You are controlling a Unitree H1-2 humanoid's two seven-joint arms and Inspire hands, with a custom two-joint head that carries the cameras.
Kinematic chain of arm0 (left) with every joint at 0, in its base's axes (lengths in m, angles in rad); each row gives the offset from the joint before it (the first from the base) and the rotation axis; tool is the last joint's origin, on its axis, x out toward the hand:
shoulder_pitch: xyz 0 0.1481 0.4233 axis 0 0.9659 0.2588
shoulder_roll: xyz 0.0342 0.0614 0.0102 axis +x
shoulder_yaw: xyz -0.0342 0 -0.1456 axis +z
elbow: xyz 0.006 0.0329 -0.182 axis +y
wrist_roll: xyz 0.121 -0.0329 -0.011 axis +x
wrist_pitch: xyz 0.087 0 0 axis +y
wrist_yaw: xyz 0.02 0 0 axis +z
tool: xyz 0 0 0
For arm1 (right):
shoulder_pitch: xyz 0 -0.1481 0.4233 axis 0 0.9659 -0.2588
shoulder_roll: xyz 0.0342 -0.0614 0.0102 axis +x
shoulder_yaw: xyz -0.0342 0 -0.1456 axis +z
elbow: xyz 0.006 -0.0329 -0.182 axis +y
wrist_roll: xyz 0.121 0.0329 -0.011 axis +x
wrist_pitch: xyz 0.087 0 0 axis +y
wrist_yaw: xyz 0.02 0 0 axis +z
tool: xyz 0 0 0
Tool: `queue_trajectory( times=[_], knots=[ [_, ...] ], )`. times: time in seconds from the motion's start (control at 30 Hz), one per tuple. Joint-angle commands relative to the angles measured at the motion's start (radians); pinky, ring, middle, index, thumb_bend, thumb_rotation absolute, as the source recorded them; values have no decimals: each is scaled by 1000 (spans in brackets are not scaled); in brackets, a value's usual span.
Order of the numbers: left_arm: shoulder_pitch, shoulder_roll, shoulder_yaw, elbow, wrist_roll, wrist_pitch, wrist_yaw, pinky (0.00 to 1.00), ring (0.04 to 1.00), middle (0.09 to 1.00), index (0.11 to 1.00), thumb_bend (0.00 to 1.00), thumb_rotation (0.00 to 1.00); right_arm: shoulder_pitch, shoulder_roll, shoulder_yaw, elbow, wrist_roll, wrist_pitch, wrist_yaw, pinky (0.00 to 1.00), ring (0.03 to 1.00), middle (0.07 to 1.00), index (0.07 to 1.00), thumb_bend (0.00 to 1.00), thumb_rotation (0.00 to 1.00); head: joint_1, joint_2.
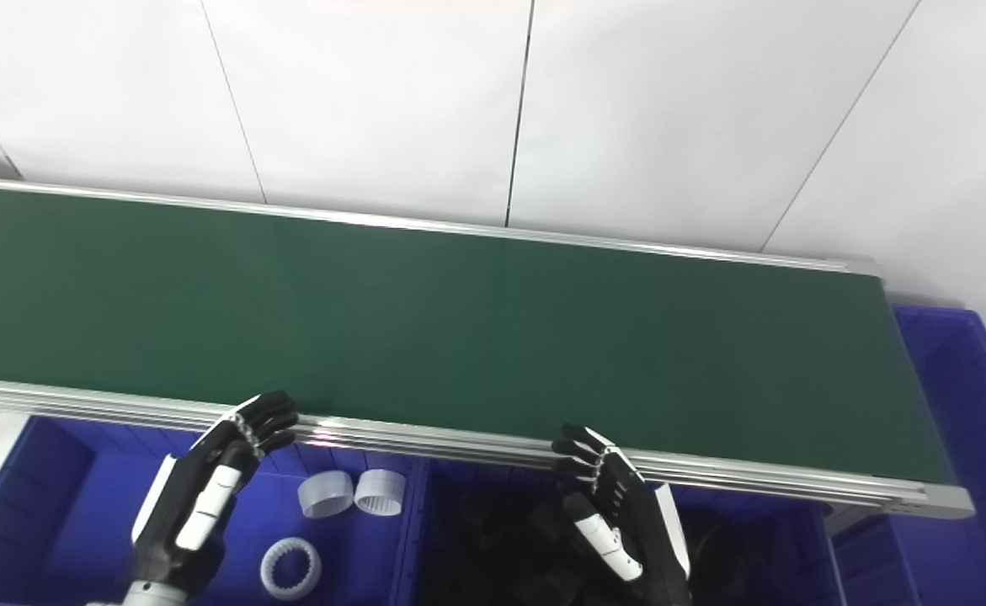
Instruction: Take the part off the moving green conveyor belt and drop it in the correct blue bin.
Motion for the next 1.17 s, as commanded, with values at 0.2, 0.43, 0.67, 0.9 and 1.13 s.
queue_trajectory(
  times=[0.2, 0.43, 0.67, 0.9, 1.13],
  knots=[
    [-20, 36, -29, -18, 43, -39, -2, 741, 790, 801, 782, 679, 673, 6, 5, -2, -27, 7, -50, -13, 612, 715, 759, 809, 773, 733, 6, 8],
    [-30, 46, -47, -44, 75, 3, 6, 730, 778, 790, 778, 744, 716, 11, 10, 1, -37, -1, -50, -19, 618, 721, 765, 818, 762, 745, -28, 27],
    [-47, 64, -53, -58, 79, 20, 0, 722, 765, 784, 775, 730, 728, 24, 30, 22, -71, -29, -49, -42, 654, 743, 786, 839, 725, 778, -86, 74],
    [-53, 70, -59, -58, 64, 29, -3, 713, 770, 788, 776, 705, 725, 34, 41, 40, -89, -51, -48, -68, 687, 771, 806, 871, 642, 833, -75, 76],
    [-56, 69, -59, -44, 60, 15, -2, 709, 769, 787, 773, 736, 722, 41, 42, 48, -98, -59, -49, -82, 698, 778, 812, 875, 645, 852, -63, 74]
  ],
)
